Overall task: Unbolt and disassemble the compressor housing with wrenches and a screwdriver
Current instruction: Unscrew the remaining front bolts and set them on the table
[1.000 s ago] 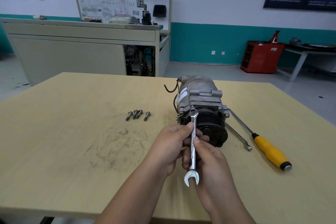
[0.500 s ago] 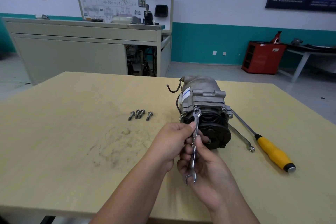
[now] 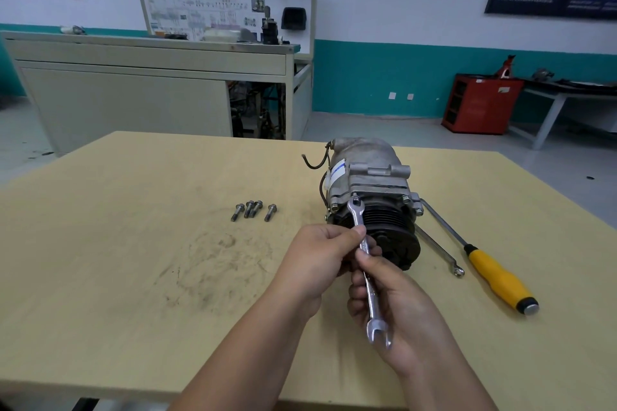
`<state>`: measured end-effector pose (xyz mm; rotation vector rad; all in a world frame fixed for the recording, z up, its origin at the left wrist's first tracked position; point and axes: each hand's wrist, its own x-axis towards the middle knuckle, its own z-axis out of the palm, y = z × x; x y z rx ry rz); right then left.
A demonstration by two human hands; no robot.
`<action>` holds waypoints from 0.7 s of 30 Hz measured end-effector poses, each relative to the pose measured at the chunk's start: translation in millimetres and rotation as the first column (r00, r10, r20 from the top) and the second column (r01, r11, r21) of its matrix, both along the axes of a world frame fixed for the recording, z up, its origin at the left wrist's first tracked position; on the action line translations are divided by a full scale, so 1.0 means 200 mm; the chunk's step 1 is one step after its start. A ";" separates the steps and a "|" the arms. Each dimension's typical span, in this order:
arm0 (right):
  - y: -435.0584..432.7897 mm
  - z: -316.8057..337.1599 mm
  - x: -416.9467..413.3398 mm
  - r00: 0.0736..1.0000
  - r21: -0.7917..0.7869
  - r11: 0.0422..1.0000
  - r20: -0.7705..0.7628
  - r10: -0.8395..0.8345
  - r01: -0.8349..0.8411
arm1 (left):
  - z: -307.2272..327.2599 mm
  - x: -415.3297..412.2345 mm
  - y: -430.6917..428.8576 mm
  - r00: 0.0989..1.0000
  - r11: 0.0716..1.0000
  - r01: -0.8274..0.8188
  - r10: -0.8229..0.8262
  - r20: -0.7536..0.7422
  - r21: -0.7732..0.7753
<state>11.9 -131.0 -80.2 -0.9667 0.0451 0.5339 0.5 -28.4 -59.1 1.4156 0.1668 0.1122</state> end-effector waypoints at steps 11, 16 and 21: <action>-0.06 0.02 -0.01 0.992 0.256 0.962 -0.060 0.114 -0.095 | 0.02 0.01 -0.03 0.985 0.943 0.097 -0.136 -0.102 -0.320; -0.03 0.06 -0.02 0.993 0.315 0.949 -0.120 0.013 0.025 | 0.00 0.02 -0.04 0.991 0.981 0.053 -0.074 -0.109 -0.187; -0.02 0.09 -0.04 0.996 0.242 0.967 -0.072 -0.060 0.076 | 0.01 0.02 -0.05 0.997 0.997 -0.072 0.072 -0.014 -0.005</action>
